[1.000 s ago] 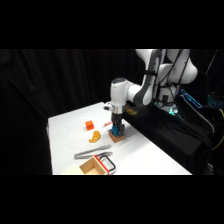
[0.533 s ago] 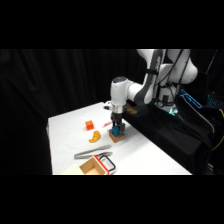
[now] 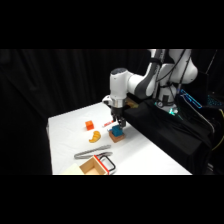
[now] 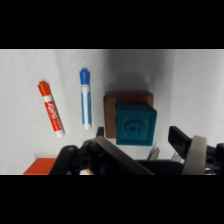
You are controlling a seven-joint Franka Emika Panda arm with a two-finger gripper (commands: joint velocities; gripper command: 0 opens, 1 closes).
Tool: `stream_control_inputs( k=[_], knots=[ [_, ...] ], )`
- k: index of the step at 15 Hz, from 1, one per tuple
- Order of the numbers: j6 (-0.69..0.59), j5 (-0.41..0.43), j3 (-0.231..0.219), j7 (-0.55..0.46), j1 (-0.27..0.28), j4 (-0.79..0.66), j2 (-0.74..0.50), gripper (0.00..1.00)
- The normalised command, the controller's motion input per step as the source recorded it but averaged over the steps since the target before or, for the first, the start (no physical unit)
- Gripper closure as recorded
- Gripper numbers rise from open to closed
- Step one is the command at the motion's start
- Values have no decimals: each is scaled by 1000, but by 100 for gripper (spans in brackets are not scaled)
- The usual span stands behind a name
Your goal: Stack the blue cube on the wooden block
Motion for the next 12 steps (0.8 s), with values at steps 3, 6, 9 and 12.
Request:
stream_control_inputs(
  k=[3, 6, 9, 12],
  knots=[
    [-469, 236, 118, -265, -114, 157, -295, 0],
    [-474, 147, 70, -208, -121, 223, -200, 0],
    [-452, 73, 60, -89, -106, 245, -125, 0],
    [-363, 93, 59, -56, -89, 227, -123, 0]
  ],
)
